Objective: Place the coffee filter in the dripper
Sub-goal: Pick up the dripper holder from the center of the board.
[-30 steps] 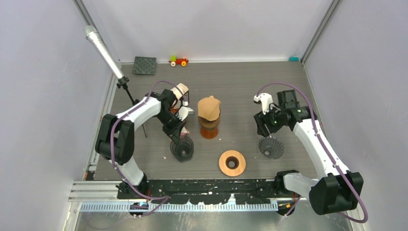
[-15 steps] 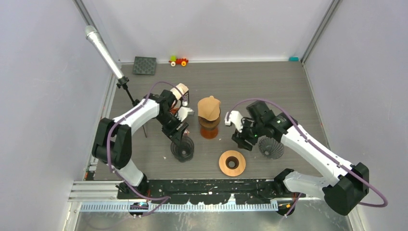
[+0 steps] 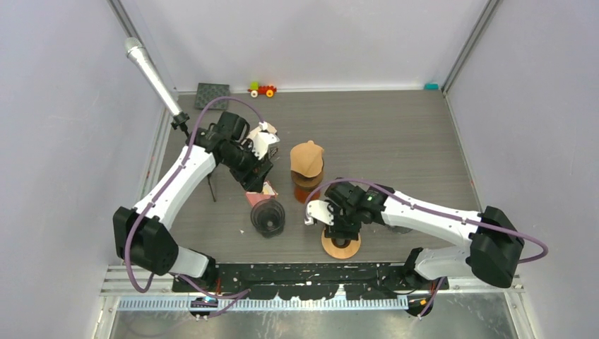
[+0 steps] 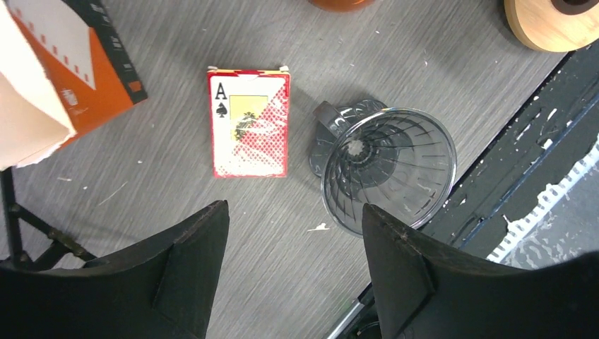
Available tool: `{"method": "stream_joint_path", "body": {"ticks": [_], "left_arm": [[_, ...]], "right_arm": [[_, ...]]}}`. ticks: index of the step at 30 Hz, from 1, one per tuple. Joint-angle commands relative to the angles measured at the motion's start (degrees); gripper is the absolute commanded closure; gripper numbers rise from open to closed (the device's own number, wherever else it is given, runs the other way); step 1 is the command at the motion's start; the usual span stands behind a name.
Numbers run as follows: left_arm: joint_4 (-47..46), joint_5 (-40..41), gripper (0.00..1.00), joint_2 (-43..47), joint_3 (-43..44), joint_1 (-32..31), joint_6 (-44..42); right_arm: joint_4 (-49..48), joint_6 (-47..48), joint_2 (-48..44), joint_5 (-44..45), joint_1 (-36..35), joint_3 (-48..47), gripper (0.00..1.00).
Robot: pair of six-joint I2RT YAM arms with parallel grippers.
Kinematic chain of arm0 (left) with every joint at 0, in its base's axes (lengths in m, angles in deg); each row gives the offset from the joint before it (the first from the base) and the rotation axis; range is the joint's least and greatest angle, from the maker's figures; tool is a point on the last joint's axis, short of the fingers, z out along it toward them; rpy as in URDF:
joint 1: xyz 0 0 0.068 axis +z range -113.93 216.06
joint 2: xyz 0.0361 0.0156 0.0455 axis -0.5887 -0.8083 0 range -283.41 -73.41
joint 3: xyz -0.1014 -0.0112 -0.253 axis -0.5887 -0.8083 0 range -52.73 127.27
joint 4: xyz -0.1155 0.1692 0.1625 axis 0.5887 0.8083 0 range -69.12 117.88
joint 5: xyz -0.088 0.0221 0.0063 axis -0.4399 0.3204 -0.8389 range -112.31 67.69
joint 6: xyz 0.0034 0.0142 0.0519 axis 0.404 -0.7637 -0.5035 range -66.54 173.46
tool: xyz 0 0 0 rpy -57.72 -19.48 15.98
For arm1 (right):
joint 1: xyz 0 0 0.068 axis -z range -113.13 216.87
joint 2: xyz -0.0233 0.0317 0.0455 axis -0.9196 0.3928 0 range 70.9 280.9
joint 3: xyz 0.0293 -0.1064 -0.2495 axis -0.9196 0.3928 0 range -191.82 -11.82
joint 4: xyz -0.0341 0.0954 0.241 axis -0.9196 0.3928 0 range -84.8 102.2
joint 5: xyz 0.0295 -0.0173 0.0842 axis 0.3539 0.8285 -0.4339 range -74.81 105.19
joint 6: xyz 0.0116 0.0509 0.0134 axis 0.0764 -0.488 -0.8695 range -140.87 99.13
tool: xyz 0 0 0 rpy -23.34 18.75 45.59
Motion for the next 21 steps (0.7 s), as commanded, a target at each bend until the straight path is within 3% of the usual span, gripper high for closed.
{"method": "stream_joint_path", "body": {"ticks": [1, 9, 21], "left_arm": [[-0.3, 2.3, 0.29, 2.6, 1.6, -0.1, -0.7], [-1.4, 3.9, 0.28, 3.9, 0.9, -0.1, -0.8], [-1.8, 3.8, 0.28, 4.7, 0.8, -0.1, -0.8]], "right_arm": [[-7.2, -1.3, 1.4, 7.0, 0.0, 0.4, 0.35], [-8.9, -3.5, 6.5, 6.4, 0.5, 0.9, 0.29], [-7.7, -1.7, 10.6, 4.1, 3.0, 0.7, 0.3]]}}
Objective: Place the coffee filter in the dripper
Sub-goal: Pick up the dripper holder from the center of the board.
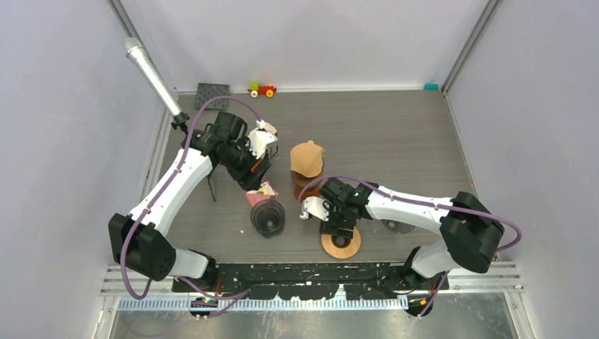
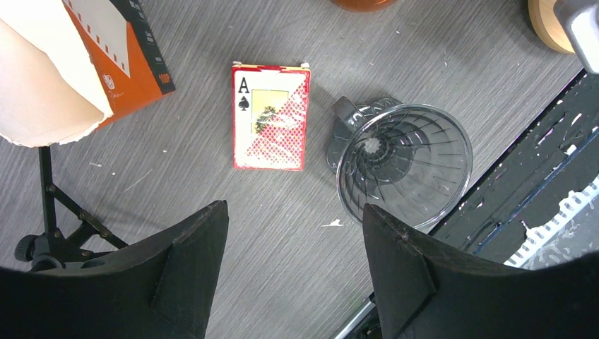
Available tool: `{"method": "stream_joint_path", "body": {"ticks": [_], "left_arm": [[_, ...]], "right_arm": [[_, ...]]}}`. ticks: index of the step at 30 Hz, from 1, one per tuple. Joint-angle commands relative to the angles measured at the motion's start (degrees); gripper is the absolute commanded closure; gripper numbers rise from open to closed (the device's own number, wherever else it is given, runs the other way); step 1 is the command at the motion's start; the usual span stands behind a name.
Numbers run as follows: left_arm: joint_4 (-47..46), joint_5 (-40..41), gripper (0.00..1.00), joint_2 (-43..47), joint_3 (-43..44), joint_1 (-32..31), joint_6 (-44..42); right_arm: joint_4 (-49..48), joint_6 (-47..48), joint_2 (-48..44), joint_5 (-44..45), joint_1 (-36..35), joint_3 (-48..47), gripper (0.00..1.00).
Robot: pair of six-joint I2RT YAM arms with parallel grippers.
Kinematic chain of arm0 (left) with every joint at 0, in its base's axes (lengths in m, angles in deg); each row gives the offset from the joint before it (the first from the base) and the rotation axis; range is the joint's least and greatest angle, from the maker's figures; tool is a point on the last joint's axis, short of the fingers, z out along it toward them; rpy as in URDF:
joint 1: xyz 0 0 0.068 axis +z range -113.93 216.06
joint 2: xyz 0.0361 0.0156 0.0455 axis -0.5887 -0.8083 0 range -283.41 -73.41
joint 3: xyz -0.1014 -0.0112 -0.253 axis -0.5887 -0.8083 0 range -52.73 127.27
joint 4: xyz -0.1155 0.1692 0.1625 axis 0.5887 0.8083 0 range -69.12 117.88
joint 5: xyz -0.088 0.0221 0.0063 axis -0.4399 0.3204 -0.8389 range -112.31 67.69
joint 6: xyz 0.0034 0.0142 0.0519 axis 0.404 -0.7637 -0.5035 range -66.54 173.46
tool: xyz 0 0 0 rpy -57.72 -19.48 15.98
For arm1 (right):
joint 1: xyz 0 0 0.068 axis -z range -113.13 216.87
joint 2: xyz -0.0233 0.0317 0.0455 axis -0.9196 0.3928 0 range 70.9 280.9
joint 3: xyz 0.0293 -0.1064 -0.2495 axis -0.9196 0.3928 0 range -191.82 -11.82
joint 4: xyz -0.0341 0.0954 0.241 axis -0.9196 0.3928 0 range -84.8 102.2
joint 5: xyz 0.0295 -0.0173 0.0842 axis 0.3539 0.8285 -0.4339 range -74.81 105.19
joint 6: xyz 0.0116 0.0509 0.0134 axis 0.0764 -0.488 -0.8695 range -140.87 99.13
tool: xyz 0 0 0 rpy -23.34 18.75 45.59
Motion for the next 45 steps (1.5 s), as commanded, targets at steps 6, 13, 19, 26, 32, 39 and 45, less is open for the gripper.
{"method": "stream_joint_path", "body": {"ticks": [6, 13, 19, 26, 32, 39, 45], "left_arm": [[-1.5, 0.3, 0.28, 1.5, 0.6, -0.1, -0.7], [-1.7, 1.0, 0.28, 1.8, 1.1, -0.1, -0.7], [-1.9, 2.1, 0.28, 1.9, 1.3, -0.1, -0.8], [-3.0, 3.4, 0.28, 2.2, 0.7, -0.1, -0.4], [-4.5, 3.8, 0.28, 1.8, 2.4, 2.7, 3.0], [-2.1, -3.3, 0.27, 0.0, 8.9, 11.2, 7.2], [0.0, -2.5, 0.26, 1.9, 11.5, 12.4, 7.0]], "right_arm": [[0.5, 1.1, 2.9, -2.8, 1.3, -0.3, 0.38], [1.8, 0.4, 1.9, -3.1, 1.4, -1.9, 0.56], [3.5, -0.9, -0.9, -2.8, 1.4, -3.7, 0.7], [6.0, -1.9, -3.1, -3.2, 1.3, -6.0, 0.84], [10.3, -1.4, -3.9, -3.1, -1.9, -13.3, 0.93], [14.6, 0.2, 2.6, -0.4, -11.4, -27.4, 0.93], [16.6, -1.2, 11.5, 0.0, -14.7, -39.5, 0.93]]}}
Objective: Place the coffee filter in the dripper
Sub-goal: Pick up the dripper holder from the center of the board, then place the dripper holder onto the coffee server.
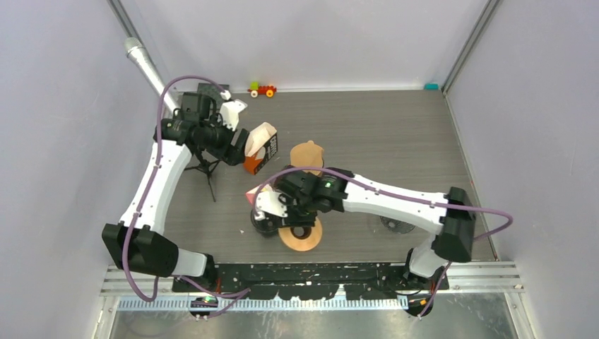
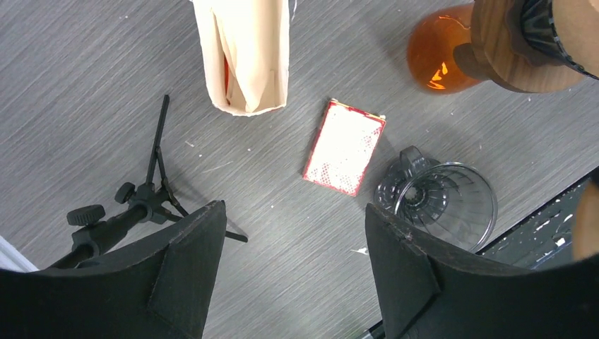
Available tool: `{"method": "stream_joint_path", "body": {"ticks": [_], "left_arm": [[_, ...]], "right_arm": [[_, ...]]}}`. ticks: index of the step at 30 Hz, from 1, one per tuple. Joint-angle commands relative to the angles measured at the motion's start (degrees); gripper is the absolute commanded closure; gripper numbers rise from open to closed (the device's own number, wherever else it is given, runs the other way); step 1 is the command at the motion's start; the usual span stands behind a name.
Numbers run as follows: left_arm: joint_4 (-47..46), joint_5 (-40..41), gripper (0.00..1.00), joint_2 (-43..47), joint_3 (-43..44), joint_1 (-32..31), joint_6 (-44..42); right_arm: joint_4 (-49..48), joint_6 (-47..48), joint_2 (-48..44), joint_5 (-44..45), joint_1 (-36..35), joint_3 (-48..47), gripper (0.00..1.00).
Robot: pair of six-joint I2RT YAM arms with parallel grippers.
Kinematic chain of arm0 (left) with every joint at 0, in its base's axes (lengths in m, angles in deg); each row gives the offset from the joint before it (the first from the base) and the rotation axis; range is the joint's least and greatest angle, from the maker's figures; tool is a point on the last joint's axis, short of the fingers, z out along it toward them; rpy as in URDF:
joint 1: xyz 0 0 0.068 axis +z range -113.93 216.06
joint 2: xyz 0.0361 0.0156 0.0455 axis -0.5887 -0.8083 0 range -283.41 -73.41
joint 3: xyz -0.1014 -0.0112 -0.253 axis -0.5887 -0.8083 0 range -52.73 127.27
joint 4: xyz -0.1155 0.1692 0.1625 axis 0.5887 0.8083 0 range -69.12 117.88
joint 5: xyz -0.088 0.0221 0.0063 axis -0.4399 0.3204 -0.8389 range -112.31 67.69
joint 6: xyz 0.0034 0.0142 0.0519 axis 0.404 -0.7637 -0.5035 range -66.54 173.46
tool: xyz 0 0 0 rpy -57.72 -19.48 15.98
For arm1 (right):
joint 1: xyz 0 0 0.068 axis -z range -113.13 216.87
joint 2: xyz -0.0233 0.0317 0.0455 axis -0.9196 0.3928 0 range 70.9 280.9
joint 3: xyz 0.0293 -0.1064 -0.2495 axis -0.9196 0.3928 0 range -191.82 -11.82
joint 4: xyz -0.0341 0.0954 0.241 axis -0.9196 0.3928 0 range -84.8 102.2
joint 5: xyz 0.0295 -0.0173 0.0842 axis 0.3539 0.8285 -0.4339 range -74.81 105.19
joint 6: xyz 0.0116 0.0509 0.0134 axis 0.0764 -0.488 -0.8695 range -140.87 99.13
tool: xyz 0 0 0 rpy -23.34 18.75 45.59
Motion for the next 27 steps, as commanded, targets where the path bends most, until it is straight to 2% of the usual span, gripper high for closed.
{"method": "stream_joint_path", "body": {"ticks": [1, 6, 10, 13, 21, 27], "left_arm": [[2.3, -1.8, 0.25, 2.2, 3.5, 0.8, 1.6], [3.4, -1.5, 0.21, 3.3, 6.5, 3.3, 3.7], [1.8, 0.3, 0.06, 5.0, 7.5, 6.5, 5.0], [1.3, 0.3, 0.02, 5.8, 8.7, 8.6, 5.3], [1.1, -0.1, 0.0, 6.8, 9.0, 9.4, 3.9], [0.8, -1.2, 0.0, 7.6, 8.6, 9.4, 3.2]], "right_arm": [[3.1, -1.3, 6.7, 1.5, -1.2, -10.0, 0.93], [4.3, -2.8, 14.6, 3.5, -2.0, -18.9, 0.93], [3.9, -2.5, 18.7, 7.5, -2.0, -22.6, 0.93], [4.7, -2.5, 21.2, 7.9, -2.0, -25.4, 0.93], [10.3, -3.1, 29.6, 7.1, -1.9, -36.8, 0.92], [11.9, -2.8, 33.1, 8.3, -1.7, -39.9, 0.92]]}}
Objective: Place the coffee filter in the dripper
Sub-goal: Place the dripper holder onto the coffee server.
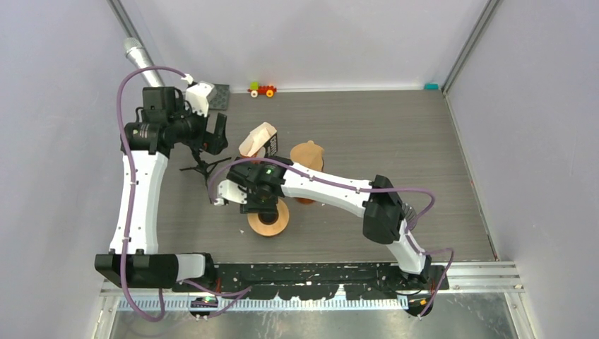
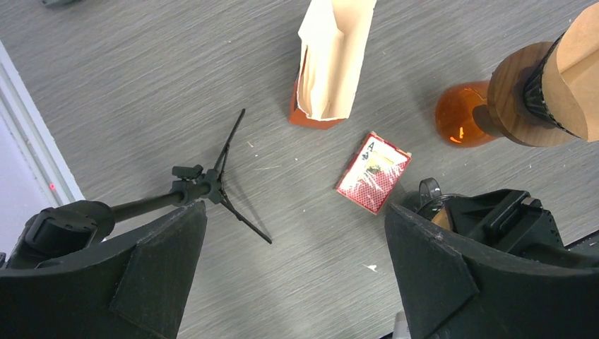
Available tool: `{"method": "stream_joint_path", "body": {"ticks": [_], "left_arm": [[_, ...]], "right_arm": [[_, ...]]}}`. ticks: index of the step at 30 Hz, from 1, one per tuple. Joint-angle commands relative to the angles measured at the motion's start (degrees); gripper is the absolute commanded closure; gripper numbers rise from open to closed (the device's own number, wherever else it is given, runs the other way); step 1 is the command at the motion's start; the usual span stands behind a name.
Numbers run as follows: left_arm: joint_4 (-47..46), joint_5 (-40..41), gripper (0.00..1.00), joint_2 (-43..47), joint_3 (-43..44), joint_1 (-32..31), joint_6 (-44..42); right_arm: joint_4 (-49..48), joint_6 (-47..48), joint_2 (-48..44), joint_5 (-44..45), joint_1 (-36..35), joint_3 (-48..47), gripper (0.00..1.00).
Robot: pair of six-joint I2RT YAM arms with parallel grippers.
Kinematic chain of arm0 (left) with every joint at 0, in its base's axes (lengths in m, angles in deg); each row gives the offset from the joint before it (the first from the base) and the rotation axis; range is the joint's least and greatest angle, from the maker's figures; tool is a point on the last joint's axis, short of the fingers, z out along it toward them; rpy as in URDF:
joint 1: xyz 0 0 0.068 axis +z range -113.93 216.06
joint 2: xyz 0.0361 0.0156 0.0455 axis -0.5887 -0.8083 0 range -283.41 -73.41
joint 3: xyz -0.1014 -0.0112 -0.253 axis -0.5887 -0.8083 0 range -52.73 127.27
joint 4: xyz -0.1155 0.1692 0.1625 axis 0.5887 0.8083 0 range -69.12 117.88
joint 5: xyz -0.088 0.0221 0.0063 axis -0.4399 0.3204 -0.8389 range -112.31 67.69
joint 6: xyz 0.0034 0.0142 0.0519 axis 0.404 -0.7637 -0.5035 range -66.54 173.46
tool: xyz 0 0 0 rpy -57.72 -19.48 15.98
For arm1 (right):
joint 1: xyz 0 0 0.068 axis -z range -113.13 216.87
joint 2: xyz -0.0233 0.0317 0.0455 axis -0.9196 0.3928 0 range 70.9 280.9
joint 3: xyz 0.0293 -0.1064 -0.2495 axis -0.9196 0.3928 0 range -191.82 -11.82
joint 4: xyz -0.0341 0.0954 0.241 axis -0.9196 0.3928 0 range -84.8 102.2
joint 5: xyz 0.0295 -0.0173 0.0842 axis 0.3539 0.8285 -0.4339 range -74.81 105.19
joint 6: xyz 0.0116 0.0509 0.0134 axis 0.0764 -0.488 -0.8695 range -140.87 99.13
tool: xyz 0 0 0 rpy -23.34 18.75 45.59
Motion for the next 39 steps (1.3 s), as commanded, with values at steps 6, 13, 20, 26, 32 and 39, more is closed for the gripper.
{"method": "stream_joint_path", "body": {"ticks": [6, 13, 20, 26, 32, 39], "left_arm": [[-1.7, -4.0, 0.0, 2.9, 0.3, 0.3, -1.6], [-2.0, -8.6, 0.0, 2.7, -2.6, 0.3, -1.7], [-2.2, -10.8, 0.0, 2.3, -3.9, 0.3, -1.8], [-2.1, -11.6, 0.0, 2.2, -4.1, 0.3, -1.9], [-1.9, -12.2, 0.0, 2.0, -4.3, 0.3, -2.0], [-1.9, -12.4, 0.0, 2.0, -4.2, 0.3, -2.1]], "right_arm": [[3.8, -0.4, 2.7, 1.2, 0.6, -5.9, 0.92], [4.5, -0.9, 4.6, 0.4, 1.4, -8.2, 0.91], [4.6, -1.0, 5.7, 0.0, 2.0, -9.2, 0.9], [5.0, -1.2, 6.6, 0.1, 1.9, -10.0, 0.88], [5.8, -1.7, 7.6, -0.2, 1.9, -11.6, 0.86], [6.0, -1.7, 8.0, 0.1, 1.9, -11.5, 0.8]]}}
